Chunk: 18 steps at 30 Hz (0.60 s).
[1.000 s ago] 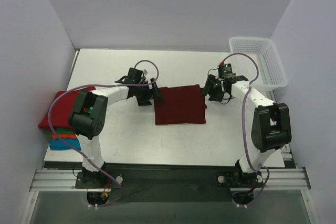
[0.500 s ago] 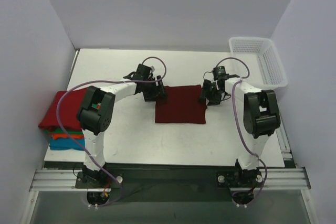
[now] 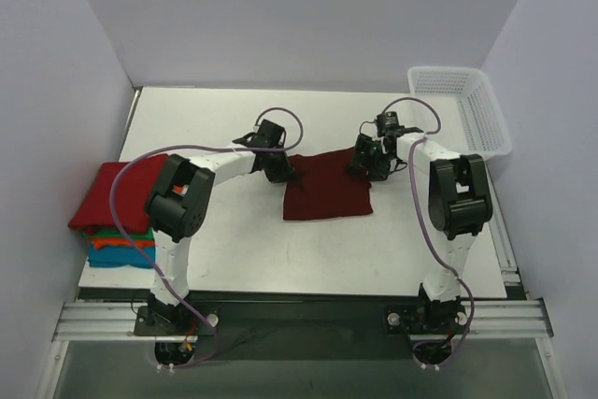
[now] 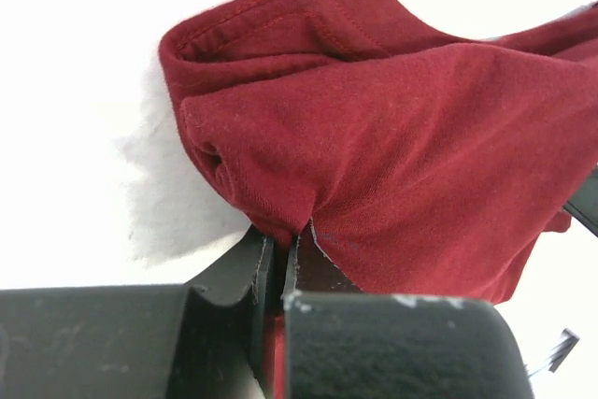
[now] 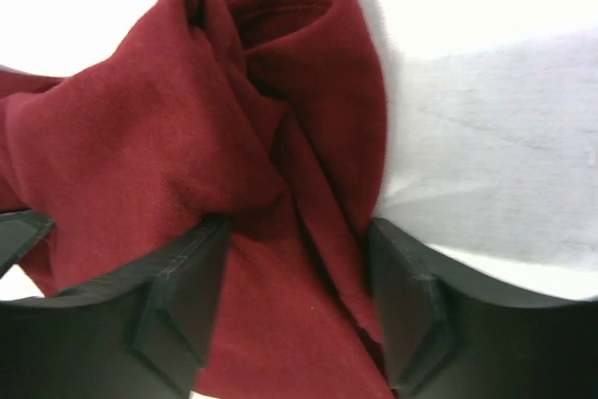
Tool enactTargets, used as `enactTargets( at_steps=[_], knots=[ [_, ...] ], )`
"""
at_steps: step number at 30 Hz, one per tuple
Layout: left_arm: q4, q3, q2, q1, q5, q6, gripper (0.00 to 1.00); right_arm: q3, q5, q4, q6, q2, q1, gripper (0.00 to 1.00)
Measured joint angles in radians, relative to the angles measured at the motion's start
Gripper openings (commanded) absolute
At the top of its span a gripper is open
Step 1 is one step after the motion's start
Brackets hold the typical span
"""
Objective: Fold and stack the t-shirts
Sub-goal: Put the neatly folded tshirt into the corner of the board with the left arm
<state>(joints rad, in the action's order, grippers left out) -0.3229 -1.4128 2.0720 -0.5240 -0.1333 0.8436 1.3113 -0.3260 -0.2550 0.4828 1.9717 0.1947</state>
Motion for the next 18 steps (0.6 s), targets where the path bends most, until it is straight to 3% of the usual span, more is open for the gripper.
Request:
enactTargets(
  at_steps=[8,18],
  knots=[
    [-0.192,-0.016,-0.04,0.056,0.074,0.123,0.0,-0.04,0.001,-0.006,0.04,-0.086,0.002,0.68],
    [-0.396,-0.074,-0.122,0.355,0.198,0.276,0.0,-0.175,-0.021,-0.003,0.097,-0.334,0.008,0.68]
  ],
)
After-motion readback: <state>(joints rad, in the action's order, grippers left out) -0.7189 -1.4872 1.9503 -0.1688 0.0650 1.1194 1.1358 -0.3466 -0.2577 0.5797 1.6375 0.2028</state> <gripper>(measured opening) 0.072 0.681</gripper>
